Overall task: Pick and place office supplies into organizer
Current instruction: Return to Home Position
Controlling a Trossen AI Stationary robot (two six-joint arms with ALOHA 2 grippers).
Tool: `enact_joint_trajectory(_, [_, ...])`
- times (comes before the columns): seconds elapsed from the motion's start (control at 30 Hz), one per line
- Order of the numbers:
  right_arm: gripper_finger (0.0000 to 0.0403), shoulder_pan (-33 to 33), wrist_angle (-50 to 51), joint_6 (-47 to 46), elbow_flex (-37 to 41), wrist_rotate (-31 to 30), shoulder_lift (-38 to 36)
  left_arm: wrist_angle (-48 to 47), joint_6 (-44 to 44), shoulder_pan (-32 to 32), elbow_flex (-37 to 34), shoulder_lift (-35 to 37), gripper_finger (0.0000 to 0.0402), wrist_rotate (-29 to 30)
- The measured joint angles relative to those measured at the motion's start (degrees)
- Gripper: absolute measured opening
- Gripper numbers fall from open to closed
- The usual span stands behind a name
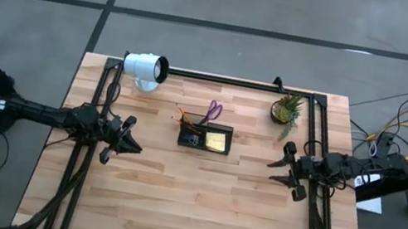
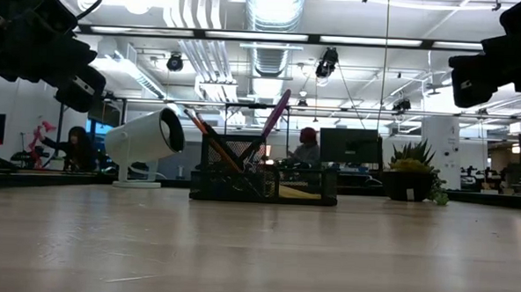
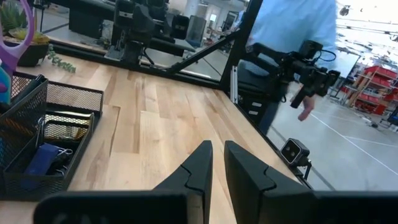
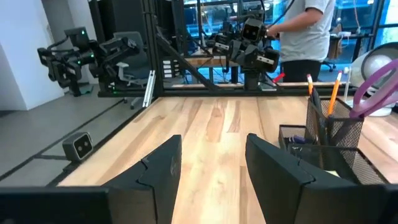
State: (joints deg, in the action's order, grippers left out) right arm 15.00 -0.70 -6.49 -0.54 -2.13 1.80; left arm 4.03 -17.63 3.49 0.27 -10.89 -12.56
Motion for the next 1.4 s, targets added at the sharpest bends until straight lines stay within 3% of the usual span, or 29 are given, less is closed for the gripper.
enact_joint_trajectory(1.4, [0.0166, 0.0, 0.0, 0.9, 0.0, 0.1, 0.2, 0.0, 0.0, 0.0, 0.0, 0.1, 0.0027, 0.0])
